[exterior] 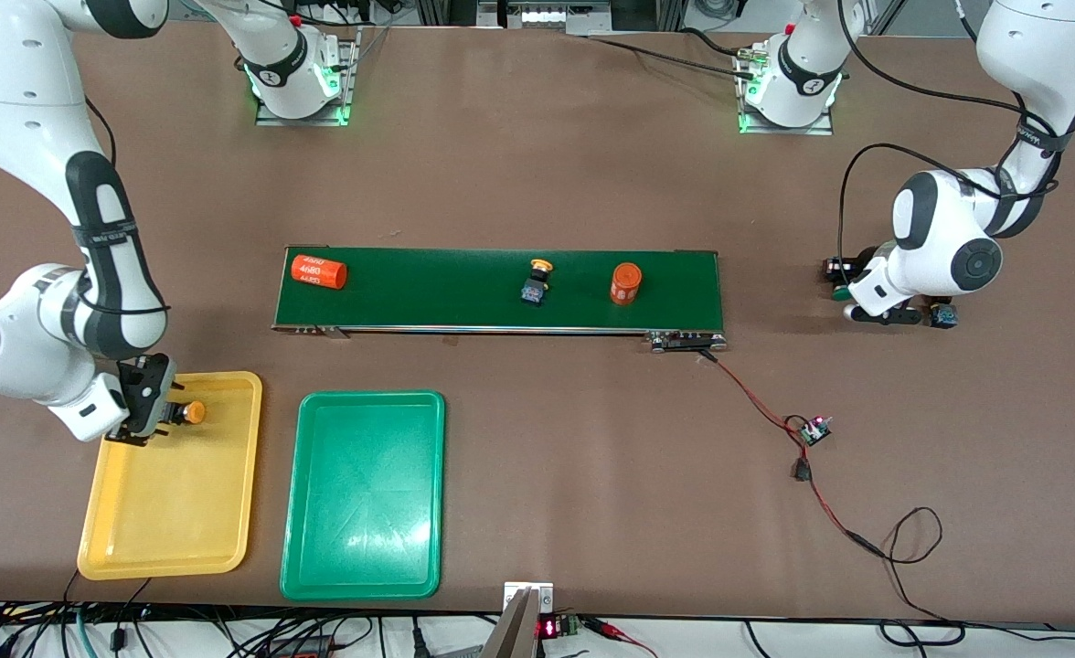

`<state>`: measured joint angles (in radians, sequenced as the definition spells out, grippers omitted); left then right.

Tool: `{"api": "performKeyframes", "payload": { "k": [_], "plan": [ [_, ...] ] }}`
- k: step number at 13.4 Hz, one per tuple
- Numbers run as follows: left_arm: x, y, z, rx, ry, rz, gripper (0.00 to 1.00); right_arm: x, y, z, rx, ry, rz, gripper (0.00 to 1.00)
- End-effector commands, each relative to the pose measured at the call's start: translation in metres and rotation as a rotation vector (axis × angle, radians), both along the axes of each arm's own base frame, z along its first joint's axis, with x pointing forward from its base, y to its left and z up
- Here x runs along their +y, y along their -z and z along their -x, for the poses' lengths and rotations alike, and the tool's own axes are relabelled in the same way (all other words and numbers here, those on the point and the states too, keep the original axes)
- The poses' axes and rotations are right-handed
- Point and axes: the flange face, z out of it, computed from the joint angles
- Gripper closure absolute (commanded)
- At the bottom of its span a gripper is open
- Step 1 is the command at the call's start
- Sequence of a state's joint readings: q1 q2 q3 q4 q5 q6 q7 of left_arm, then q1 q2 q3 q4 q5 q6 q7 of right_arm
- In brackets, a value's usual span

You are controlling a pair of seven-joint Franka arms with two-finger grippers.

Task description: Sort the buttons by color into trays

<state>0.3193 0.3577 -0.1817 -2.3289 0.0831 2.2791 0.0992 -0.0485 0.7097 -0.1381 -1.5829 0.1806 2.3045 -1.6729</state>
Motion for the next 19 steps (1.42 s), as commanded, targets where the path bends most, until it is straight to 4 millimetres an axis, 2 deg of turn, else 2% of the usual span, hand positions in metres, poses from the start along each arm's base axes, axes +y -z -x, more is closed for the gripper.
{"api": "performKeyframes", "payload": {
  "k": [1,5,6,9,11,13,14,17,18,19],
  "plan": [
    [0.005,-0.024,-0.012,-0.016,0.037,-0.008,0.86,0.013,-0.054,0.005,0.015,0.100,-0.040,0.00],
    [0.012,-0.082,-0.056,0.019,0.036,-0.019,0.85,0.067,-0.107,0.022,0.134,0.334,-0.070,0.00],
    [0.011,-0.099,-0.067,0.019,0.037,-0.023,0.85,0.079,-0.114,0.024,0.150,0.376,-0.069,0.00],
    [0.002,-0.139,-0.093,0.004,0.052,-0.022,0.85,0.116,-0.128,0.032,0.170,0.442,-0.065,0.00],
    [-0.013,-0.167,-0.107,-0.014,0.074,-0.018,0.85,0.153,-0.132,0.041,0.182,0.512,-0.057,0.00],
    [-0.027,-0.200,-0.123,-0.042,0.085,-0.008,0.85,0.199,-0.136,0.049,0.196,0.614,-0.044,0.00],
    [-0.039,-0.207,-0.126,-0.045,0.100,-0.001,0.85,0.225,-0.140,0.055,0.198,0.669,-0.038,0.00],
    [-0.078,-0.209,-0.122,-0.019,0.073,-0.018,0.85,0.288,-0.139,0.075,0.230,0.837,-0.001,0.00],
    [-0.093,-0.210,-0.121,-0.019,0.065,-0.023,0.85,0.314,-0.139,0.085,0.244,0.899,0.020,0.00],
    [-0.104,-0.210,-0.120,-0.019,0.063,-0.025,0.85,0.349,-0.140,0.098,0.249,0.970,0.039,0.00]
  ]
}}
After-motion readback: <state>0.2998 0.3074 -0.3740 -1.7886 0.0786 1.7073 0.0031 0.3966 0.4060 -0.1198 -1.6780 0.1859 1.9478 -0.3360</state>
